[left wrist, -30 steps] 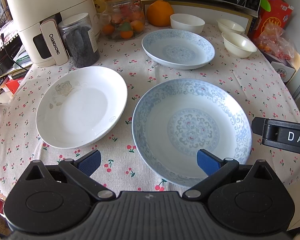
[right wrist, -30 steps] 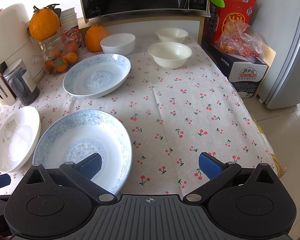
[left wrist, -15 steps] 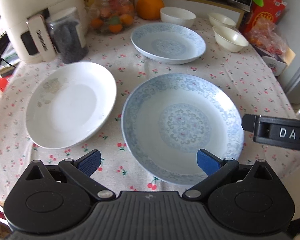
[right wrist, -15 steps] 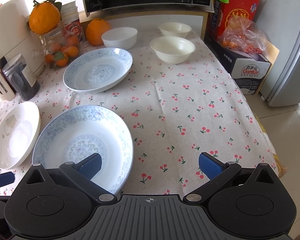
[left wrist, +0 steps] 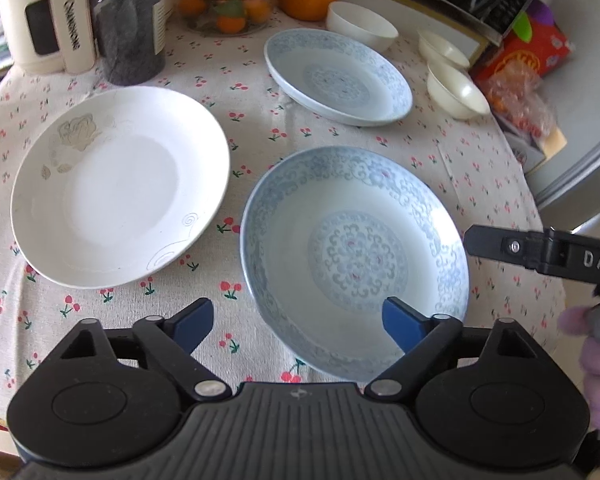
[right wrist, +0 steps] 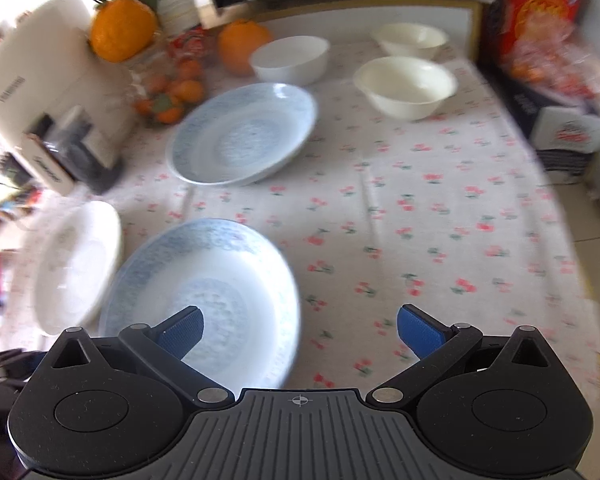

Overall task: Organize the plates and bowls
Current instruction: 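Grasp the blue-patterned plate rim with the left gripper and lift it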

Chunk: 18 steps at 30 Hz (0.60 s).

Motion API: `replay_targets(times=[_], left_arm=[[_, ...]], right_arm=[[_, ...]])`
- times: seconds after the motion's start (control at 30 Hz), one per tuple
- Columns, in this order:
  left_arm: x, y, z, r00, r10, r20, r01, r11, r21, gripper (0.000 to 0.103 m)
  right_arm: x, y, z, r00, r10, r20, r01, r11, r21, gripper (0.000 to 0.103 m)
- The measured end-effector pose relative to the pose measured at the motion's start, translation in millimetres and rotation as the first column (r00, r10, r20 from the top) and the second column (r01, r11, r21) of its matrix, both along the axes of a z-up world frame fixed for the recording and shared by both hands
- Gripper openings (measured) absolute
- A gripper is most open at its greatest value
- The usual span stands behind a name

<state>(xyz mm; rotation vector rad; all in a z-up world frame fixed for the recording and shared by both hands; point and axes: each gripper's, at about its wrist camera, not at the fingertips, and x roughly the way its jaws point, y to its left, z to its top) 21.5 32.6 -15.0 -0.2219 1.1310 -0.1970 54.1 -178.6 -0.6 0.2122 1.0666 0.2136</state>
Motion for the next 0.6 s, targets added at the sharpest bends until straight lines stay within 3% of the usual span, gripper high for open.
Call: replay_targets(times=[0.1,0.17,0.3,0.33,0.47,0.6], left_arm=[[2.1,7.7,-6.9,1.0,0.018,-0.018,-0.019,0.999,-0.047,0.075],[2.5,10.5,-11.7,1.0,0.021,-0.022,-0.022,0.998,-0.054,0.067],[3.9,14.0,-16.3,0.999,0.031,-0.023,-0.033,0.997,-0.072,0.049],[4.6,14.7,-16.8,0.999,0.033,-0.023,-0.035,0.997,-0.076,0.046],[4.9,16.1,-17.9,0.999,0.032,-0.019,-0.034,0.995,-0.09,0.038],[5.5,17.4,-20.2,0.999,0.032,-0.022,-0.034,0.995,-0.098,0.028]], right_arm=[[6.6,-16.9,-25.1,0.993,-0.066,-0.098,0.085,0.974,0.208,0.099],[10.2,-24.2,-37.5,0.985,-0.083,-0.149,0.125,0.947,0.296,0.087],[9.3,-25.6,-42.9,0.989,-0.075,-0.124,0.109,0.951,0.29,0.073],[9.1,-24.4,-42.8,0.99,-0.07,-0.122,0.103,0.95,0.294,0.064],[10.3,-23.9,-47.0,0.99,-0.07,-0.119,0.103,0.946,0.306,0.041],[11.0,-22.3,-50.3,0.99,-0.07,-0.121,0.105,0.944,0.312,0.027]])
